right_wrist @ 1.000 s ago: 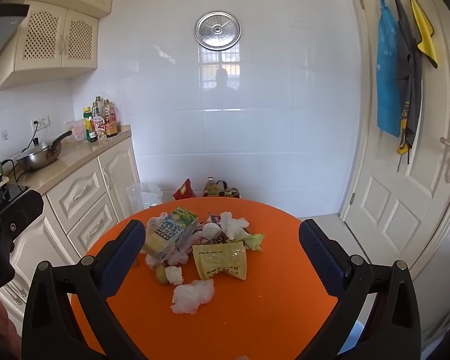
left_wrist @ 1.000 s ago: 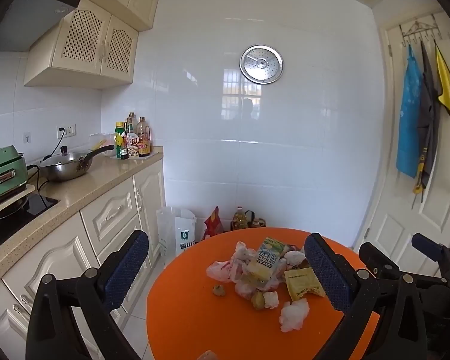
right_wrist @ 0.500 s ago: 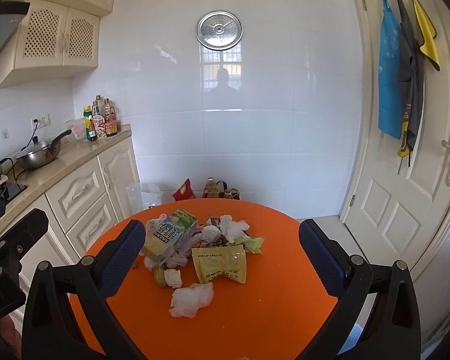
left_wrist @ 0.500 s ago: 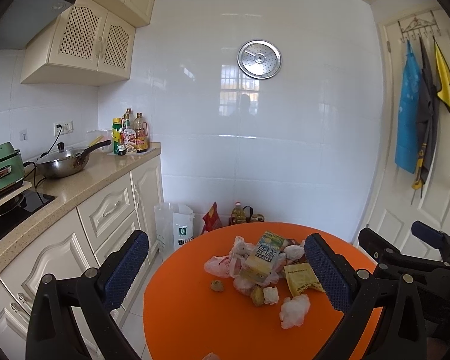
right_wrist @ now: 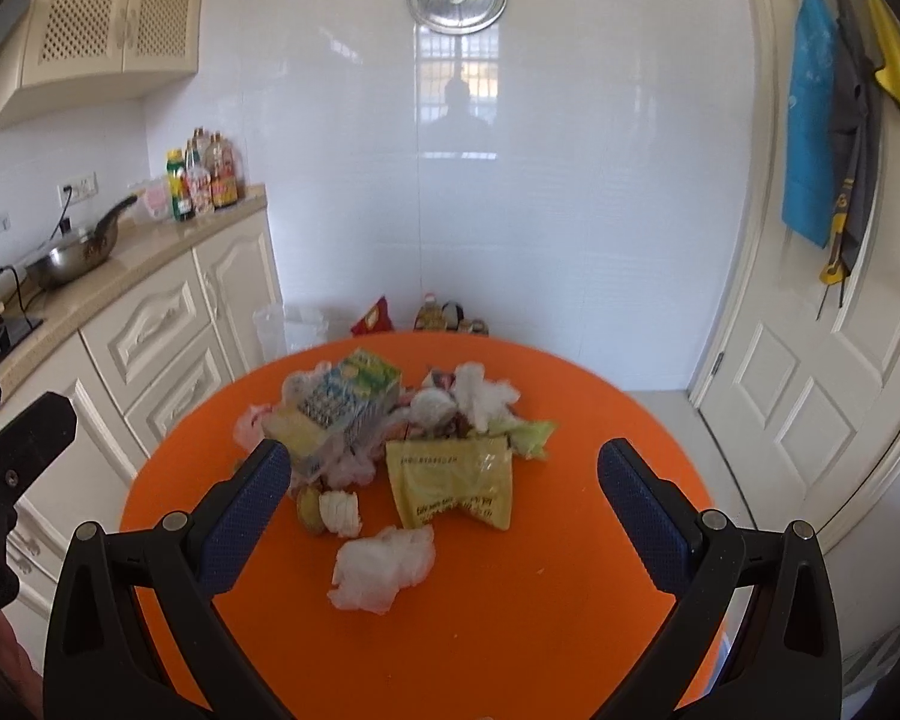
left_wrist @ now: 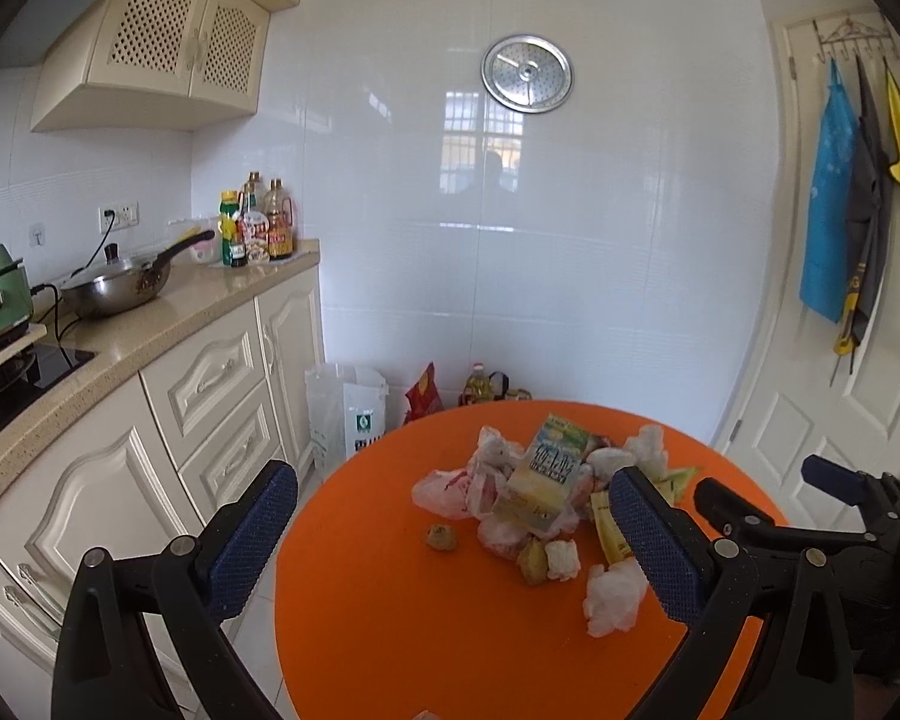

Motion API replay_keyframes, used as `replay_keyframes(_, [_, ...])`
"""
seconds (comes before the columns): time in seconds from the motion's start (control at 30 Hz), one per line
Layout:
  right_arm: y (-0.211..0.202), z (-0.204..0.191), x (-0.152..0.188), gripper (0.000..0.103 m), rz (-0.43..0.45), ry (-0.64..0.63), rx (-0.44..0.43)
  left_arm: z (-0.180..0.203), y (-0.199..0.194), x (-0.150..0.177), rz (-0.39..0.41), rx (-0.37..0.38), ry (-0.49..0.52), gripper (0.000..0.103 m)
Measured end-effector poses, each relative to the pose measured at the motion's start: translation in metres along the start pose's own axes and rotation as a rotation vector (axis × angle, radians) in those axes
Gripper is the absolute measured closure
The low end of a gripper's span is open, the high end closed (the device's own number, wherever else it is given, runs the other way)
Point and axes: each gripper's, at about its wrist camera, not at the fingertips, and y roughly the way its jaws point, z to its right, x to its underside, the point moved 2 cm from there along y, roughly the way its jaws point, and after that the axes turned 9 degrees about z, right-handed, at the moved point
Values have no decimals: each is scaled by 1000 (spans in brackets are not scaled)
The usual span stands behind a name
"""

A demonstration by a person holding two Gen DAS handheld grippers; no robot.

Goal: Collect trash
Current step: 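Grasp the white tissue wad with the right gripper while the left gripper approaches the brown lump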

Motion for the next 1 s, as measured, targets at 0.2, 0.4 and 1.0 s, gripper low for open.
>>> replay_keyframes(0.2, [37, -7, 32, 0, -109, -7, -21, -4, 40, 16, -95, -14, -6, 1])
replay_keyframes(0.4, [68, -14, 61, 9, -226, -26, -30, -8, 84, 29, -174, -29, -14, 1])
replay_keyframes(1.0, [104, 0, 100, 60, -314, 24, -160, 4, 139, 53, -250, -11, 34, 1])
